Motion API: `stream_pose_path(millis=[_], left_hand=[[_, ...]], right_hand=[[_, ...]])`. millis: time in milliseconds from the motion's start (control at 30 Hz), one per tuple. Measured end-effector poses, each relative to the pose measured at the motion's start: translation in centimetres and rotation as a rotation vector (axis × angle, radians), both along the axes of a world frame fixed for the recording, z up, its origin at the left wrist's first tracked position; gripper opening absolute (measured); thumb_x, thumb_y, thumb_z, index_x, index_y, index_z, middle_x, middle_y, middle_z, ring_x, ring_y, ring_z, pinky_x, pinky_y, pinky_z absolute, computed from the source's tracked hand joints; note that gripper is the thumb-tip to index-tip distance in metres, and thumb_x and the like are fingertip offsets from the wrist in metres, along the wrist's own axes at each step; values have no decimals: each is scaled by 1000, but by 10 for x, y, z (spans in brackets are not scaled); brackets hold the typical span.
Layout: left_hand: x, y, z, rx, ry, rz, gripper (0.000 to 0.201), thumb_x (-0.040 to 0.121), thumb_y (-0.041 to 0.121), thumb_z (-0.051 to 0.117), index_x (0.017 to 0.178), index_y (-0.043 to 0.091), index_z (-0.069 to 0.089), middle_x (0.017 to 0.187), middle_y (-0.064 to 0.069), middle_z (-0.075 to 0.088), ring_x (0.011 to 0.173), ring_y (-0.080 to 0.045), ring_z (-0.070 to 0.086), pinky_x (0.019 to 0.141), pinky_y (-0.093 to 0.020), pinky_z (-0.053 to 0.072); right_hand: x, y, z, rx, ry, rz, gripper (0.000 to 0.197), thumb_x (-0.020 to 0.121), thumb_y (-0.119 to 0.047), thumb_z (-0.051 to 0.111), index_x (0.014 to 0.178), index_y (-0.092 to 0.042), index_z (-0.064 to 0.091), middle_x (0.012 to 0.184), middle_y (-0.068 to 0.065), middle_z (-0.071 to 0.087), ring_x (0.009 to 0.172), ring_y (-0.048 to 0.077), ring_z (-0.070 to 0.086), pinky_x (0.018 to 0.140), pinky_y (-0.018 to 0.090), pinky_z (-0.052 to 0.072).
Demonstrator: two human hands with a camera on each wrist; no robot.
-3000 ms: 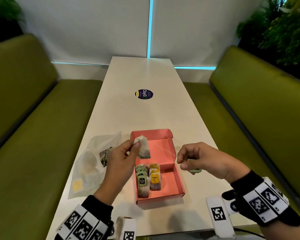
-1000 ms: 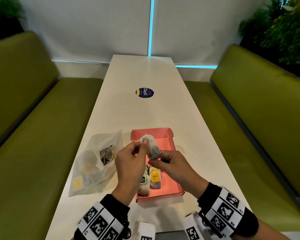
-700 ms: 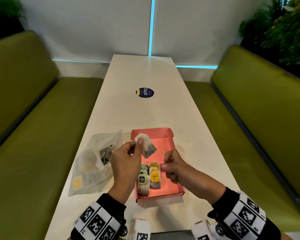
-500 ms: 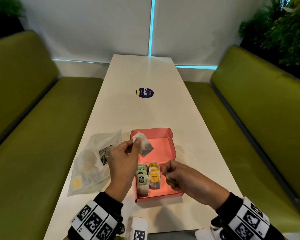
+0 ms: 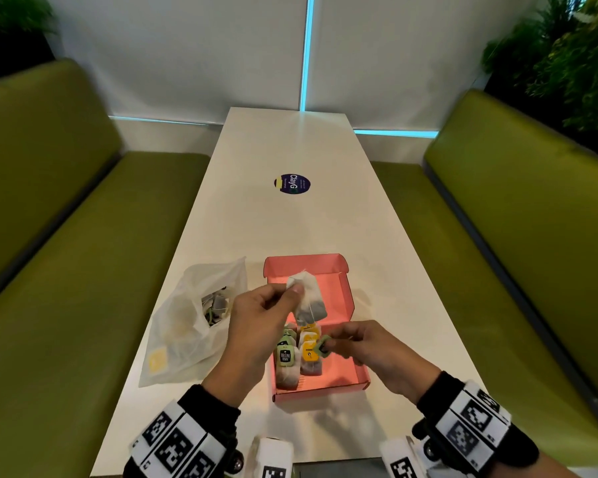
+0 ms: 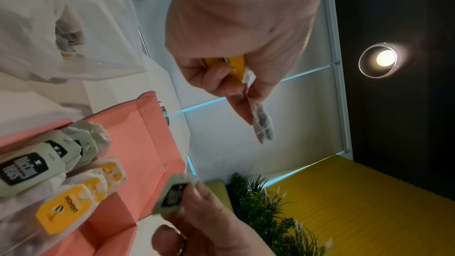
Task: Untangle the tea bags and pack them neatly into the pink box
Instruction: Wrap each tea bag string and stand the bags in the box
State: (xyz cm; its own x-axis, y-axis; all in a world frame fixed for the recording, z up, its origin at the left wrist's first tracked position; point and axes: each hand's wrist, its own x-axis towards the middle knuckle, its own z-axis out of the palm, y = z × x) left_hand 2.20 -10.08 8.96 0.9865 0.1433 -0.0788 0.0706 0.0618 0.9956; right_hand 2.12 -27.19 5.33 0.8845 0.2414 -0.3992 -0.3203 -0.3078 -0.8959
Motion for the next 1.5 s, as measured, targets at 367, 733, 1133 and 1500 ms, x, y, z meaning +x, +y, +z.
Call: stream_pose_path(millis=[367, 733, 1133, 1500], left_hand=[[-15, 2, 0, -17, 171, -325, 21, 87, 12, 63, 67, 6, 67, 48, 2, 51, 34, -2, 34, 36, -13, 29], [-12, 2, -10, 117, 141, -354, 22, 85, 17, 66, 74, -2, 69, 56, -3, 50, 41, -3, 35, 42, -14, 30], [-8, 2, -11, 102, 139, -286, 21, 87, 13, 63, 66, 11, 68, 47, 8, 48, 39, -2, 35, 42, -13, 29], [-7, 1, -13, 48, 150, -278, 24, 91, 11, 58, 69, 12, 68, 52, 4, 45, 44, -7, 31, 43, -17, 25]], right_hand=[[17, 5, 28, 424, 61, -159, 24, 91, -5, 45, 83, -8, 68, 70, 3, 65, 56, 12, 56, 58, 25, 45], [18, 2, 40, 369, -147, -155, 29, 81, 11, 58, 99, -12, 59, 67, 3, 61, 53, 14, 55, 55, 24, 40], [9, 2, 39, 238, -319, -24, 26, 76, 8, 65, 74, -17, 73, 91, -8, 68, 84, 20, 53, 70, 18, 46], [3, 4, 36, 255, -261, -22, 9, 80, 2, 65, 87, -4, 67, 69, 11, 63, 62, 10, 59, 62, 23, 46]])
